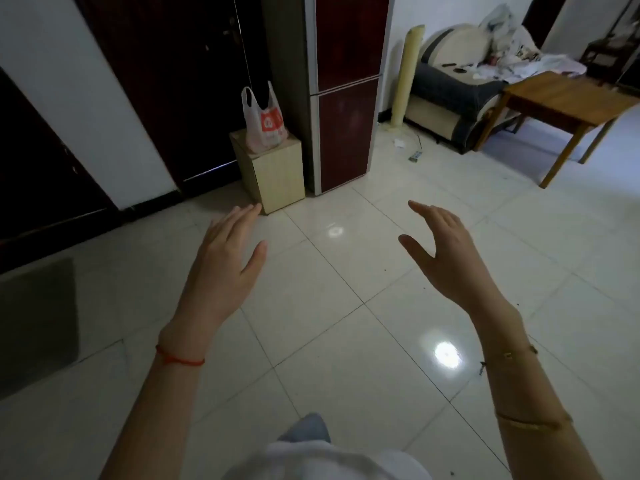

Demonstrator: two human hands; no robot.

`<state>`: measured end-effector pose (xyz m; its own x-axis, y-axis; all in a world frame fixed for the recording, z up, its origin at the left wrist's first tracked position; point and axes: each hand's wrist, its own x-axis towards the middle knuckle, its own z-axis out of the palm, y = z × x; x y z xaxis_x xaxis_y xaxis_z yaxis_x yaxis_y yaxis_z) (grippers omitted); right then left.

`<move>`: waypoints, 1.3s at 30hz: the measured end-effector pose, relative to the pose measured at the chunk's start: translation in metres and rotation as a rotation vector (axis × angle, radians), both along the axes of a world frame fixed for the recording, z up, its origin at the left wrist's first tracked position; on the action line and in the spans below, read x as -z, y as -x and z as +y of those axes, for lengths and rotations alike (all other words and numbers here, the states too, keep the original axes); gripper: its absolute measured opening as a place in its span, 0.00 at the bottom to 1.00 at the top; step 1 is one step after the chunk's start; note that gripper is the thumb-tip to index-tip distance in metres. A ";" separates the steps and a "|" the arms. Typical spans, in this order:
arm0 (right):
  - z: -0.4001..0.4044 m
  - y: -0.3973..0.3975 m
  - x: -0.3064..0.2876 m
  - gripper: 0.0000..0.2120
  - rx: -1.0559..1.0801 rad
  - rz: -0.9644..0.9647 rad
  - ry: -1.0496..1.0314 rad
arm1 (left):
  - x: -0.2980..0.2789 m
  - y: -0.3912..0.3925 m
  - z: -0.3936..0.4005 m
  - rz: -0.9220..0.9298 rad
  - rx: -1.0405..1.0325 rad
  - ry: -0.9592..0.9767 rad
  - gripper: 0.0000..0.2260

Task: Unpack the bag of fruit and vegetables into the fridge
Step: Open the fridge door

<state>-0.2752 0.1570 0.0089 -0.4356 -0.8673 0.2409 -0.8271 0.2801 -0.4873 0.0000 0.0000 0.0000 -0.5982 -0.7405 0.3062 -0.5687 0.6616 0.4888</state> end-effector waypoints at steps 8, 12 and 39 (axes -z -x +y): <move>-0.033 0.033 0.016 0.28 -0.009 0.040 -0.092 | 0.012 0.027 -0.027 -0.084 -0.029 0.017 0.24; -0.063 0.055 0.029 0.27 -0.007 0.035 -0.121 | 0.025 0.049 -0.055 -0.095 -0.034 -0.018 0.23; -0.439 0.270 0.043 0.25 0.060 -0.024 -0.155 | 0.026 0.295 -0.438 -0.106 0.004 -0.045 0.23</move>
